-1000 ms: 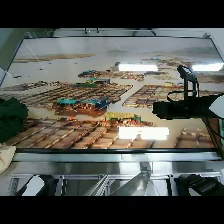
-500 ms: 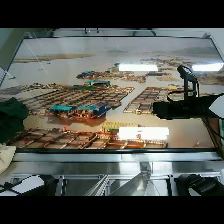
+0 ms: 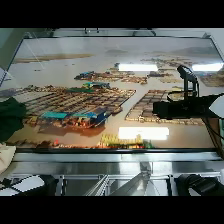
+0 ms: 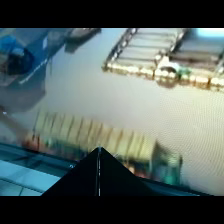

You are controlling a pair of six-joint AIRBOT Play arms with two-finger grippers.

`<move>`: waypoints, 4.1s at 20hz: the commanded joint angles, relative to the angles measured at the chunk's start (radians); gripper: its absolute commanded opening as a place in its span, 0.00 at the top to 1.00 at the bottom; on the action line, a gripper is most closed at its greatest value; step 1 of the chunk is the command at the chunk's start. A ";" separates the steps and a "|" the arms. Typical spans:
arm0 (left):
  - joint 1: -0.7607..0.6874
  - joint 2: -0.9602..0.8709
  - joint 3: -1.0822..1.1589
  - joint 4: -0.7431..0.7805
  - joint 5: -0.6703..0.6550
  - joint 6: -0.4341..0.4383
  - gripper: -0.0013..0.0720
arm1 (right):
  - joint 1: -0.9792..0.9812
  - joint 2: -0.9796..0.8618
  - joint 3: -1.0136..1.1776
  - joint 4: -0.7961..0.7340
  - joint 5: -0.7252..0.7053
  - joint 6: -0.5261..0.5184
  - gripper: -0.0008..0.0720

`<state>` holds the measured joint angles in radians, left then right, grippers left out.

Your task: Fold the shirts.

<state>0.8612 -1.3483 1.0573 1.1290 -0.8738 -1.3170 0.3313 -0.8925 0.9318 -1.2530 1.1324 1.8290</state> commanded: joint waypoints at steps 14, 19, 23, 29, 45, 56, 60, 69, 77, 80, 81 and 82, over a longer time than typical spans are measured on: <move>-0.483 0.014 0.297 0.034 -0.216 0.027 0.95 | 0.000 0.001 0.000 0.001 -0.003 0.000 0.95; -0.211 0.079 0.247 0.153 -0.350 -0.010 0.93 | 0.000 0.001 -0.001 0.000 -0.003 0.000 0.95; 0.074 0.137 0.121 0.152 -0.277 0.027 0.00 | 0.000 0.001 -0.001 0.000 -0.003 0.000 0.95; 0.161 -0.100 0.152 0.151 -0.217 0.027 0.00 | 0.000 0.001 -0.001 0.000 -0.003 0.000 0.95; -0.232 -0.439 0.489 -0.209 -0.389 0.169 0.97 | 0.000 0.001 -0.001 0.000 -0.003 0.000 0.95; -0.973 -0.163 0.623 -0.388 -0.535 0.109 0.95 | 0.000 0.001 -0.001 -0.001 -0.011 0.000 0.95; -1.187 -0.164 0.459 -0.387 -0.370 0.108 0.92 | 0.000 0.001 -0.001 -0.004 -0.010 -0.001 0.95; -1.134 -0.163 0.371 -0.389 -0.560 0.050 0.01 | -0.001 -0.021 -0.001 -0.066 0.008 -0.159 0.62; -1.243 -0.164 0.053 -0.399 -0.181 0.116 0.04 | 0.001 -0.392 0.000 0.385 -0.129 -0.576 0.35; -1.278 -0.173 0.027 -0.399 -0.102 0.151 0.05 | 0.001 -0.502 0.000 0.463 -0.130 -0.643 0.35; -1.285 -0.185 0.028 -0.399 -0.095 0.151 0.30 | 0.001 -0.521 0.000 0.470 -0.131 -0.652 0.35; -1.287 -0.198 0.028 -0.399 -0.091 0.154 0.75 | 0.001 -0.534 0.000 0.472 -0.134 -0.656 0.36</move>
<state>-0.4030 -1.5257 1.1061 0.7284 -1.0367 -1.1889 0.3309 -1.3525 0.9314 -0.8612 1.0107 1.2488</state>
